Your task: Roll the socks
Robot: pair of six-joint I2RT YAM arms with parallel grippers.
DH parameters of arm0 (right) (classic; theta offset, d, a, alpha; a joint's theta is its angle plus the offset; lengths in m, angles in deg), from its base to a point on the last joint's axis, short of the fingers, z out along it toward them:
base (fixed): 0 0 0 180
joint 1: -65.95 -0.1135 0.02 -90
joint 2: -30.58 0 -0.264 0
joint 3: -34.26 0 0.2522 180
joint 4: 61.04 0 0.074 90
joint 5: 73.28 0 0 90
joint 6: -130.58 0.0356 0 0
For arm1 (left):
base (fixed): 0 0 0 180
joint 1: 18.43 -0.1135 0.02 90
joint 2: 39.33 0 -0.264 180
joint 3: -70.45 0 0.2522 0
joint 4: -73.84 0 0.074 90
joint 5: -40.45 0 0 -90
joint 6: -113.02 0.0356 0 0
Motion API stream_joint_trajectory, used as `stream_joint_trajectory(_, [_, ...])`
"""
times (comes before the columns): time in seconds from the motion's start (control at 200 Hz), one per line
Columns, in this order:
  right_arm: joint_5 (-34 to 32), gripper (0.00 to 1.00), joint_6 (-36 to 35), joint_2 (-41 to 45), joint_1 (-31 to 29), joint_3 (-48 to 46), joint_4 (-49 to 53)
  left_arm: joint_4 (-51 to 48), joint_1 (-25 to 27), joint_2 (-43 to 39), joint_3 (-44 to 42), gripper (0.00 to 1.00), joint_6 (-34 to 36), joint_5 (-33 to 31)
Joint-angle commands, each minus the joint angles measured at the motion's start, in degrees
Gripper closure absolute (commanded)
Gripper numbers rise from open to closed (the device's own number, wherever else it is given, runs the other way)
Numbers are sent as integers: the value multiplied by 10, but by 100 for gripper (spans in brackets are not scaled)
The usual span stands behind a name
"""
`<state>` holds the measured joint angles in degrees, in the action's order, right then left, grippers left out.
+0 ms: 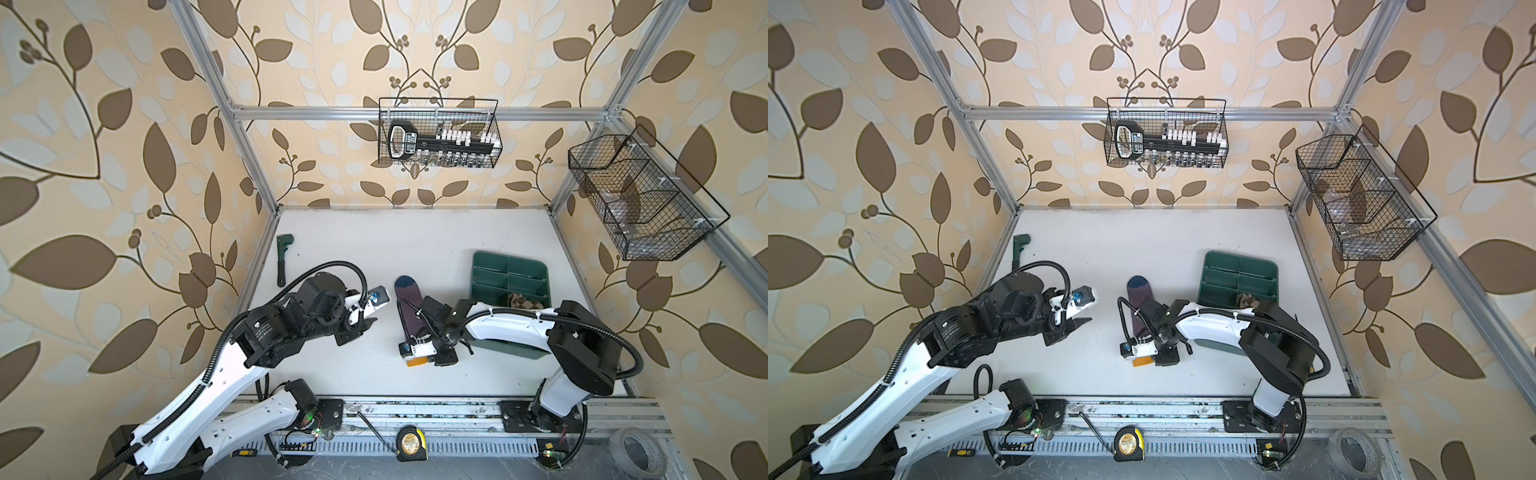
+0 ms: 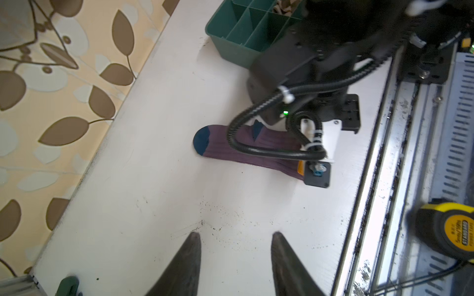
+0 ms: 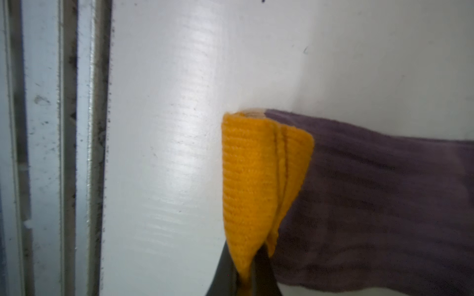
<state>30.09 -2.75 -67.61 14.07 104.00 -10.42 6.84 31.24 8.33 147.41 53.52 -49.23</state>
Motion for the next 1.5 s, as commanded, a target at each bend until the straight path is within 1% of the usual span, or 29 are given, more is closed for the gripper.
stream_joint_trajectory(0.0, [47,100,12,-60,22,6,48,10,110,7,-45,54,14,-140])
stream_joint_trajectory(0.06, [49,100,14,-75,31,12,42,55,178,24,-101,53,31,-222])
stream_joint_trajectory(0.125, [48,100,12,-88,38,14,40,109,224,59,-148,52,36,-270])
stream_joint_trajectory(0.195, [52,100,11,-97,46,15,36,159,247,103,-175,53,25,-271])
stream_joint_trajectory(0.34, [57,100,9,-106,57,14,28,260,272,193,-201,53,-12,-277])
stream_joint_trajectory(0.52, [50,100,7,-111,65,15,24,324,280,301,-210,54,-43,-295])
stream_joint_trajectory(0.645, [48,100,7,-110,67,15,21,354,279,343,-205,55,-52,-277])
stream_joint_trajectory(0.675, [48,100,7,-109,67,14,21,363,279,369,-206,55,-55,-272])
stream_joint_trajectory(0.755, [47,100,7,-107,67,13,19,404,279,397,-219,55,-58,-264])
stream_joint_trajectory(0.835, [46,100,9,-104,67,11,16,434,275,432,-228,56,-62,-276])
stream_joint_trajectory(0.915, [48,100,9,-97,67,6,12,432,267,462,-213,57,-68,-296])
stream_joint_trajectory(1.08, [53,100,13,-81,66,-5,3,412,240,493,-182,57,-81,-296])
stream_joint_trajectory(1.165, [54,100,16,-72,66,-11,-1,397,234,506,-169,65,-79,-285])
stream_joint_trajectory(1.305, [30,100,28,-46,67,-24,-17,378,226,511,-157,100,-78,-265])
stream_joint_trajectory(1.39, [-7,92,51,-8,67,-37,-45,343,204,498,-147,100,-74,-205])
stream_joint_trajectory(1.45, [-30,83,68,34,69,-53,-66,309,179,487,-136,100,-62,-134])
stream_joint_trajectory(1.495, [-41,79,80,67,71,-64,-81,281,158,481,-125,100,-51,-81])
